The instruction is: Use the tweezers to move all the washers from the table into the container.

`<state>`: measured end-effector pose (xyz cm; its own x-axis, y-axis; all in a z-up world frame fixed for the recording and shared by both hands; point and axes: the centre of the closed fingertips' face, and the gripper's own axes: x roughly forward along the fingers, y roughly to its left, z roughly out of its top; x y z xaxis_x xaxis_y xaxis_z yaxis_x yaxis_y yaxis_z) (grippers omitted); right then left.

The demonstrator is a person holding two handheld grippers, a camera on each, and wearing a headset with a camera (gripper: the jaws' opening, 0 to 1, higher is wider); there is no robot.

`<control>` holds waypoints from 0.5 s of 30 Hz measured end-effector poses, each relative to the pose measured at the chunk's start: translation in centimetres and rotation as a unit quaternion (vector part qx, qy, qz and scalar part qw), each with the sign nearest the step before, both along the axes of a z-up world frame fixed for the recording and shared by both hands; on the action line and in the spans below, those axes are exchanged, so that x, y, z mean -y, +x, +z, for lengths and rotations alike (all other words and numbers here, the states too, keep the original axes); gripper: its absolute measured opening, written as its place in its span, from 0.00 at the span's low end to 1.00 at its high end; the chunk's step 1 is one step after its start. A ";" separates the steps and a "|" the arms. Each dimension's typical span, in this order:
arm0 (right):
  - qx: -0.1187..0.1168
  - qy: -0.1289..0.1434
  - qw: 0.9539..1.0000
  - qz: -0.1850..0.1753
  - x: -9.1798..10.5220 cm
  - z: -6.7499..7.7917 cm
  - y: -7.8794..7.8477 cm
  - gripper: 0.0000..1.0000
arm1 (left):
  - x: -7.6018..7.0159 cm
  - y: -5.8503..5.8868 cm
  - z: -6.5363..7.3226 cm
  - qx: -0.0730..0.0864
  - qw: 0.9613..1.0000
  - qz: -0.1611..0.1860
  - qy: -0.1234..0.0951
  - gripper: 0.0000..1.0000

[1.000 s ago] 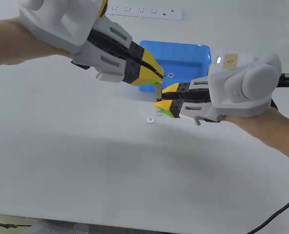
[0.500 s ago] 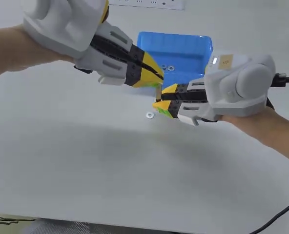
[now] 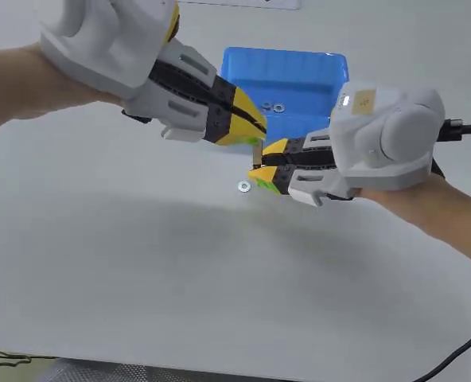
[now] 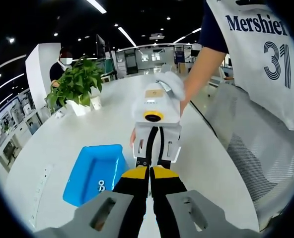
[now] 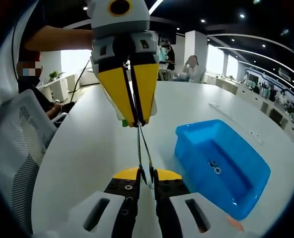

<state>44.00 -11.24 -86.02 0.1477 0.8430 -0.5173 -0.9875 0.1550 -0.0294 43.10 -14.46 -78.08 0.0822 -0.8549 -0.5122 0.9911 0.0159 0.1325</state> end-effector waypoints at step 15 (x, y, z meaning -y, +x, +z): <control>-0.007 0.000 1.000 0.000 0.2 -0.2 0.2 0.12 | 0.2 0.1 -0.3 -0.004 1.000 0.001 -0.002 0.05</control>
<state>44.16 -11.49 -86.26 0.1408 0.8433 -0.5186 -0.9877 0.1559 -0.0147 43.25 -14.67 -78.42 0.0791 -0.8567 -0.5097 0.9922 0.0180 0.1236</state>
